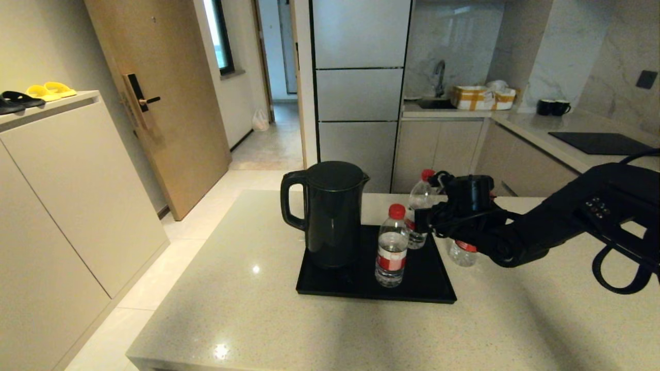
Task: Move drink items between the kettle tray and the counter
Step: Place it on the tray
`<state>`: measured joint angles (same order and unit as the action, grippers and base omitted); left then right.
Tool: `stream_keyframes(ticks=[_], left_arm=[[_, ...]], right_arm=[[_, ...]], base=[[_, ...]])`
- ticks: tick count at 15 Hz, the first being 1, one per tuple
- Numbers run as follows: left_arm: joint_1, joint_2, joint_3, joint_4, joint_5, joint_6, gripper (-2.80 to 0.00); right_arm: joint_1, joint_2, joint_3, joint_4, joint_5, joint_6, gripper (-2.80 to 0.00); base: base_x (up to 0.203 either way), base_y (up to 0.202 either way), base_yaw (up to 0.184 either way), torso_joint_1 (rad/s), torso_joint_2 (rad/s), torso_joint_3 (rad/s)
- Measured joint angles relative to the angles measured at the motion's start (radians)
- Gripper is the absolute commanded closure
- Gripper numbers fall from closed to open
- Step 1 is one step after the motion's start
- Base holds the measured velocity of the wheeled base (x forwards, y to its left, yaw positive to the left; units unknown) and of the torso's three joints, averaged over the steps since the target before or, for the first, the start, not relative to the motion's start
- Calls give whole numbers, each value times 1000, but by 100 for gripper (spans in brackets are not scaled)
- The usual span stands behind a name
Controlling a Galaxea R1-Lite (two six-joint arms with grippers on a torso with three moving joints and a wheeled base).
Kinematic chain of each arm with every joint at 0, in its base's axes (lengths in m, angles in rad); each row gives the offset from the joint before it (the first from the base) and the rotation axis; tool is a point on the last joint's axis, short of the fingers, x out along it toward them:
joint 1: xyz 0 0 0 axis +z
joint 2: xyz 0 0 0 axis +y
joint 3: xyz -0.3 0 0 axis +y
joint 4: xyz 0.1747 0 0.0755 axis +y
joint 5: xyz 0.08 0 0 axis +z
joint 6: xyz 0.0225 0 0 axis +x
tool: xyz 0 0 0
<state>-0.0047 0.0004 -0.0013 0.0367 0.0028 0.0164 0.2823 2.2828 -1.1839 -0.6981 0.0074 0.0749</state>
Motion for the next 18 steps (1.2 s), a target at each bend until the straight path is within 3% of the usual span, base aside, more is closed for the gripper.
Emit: stream_keyframes(ticks=[9,11,17,18], left_arm=[[0,0,0,0,0,0,0],[0,0,0,0,0,0,0],[0,0,0,0,0,0,0],[0,0,0,0,0,-1,0]], right_arm=[[33,118,-192,57,-46,-18,0],[48,142,-208,51,-82,-46,0],[87,165,-209,48,-87,-50,0],[88,166,-206,47,-89,-50,-280]], base=[[0,0,0,0,0,0],[0,0,0,0,0,0],[0,0,0,0,0,0],[0,0,0,0,0,0]])
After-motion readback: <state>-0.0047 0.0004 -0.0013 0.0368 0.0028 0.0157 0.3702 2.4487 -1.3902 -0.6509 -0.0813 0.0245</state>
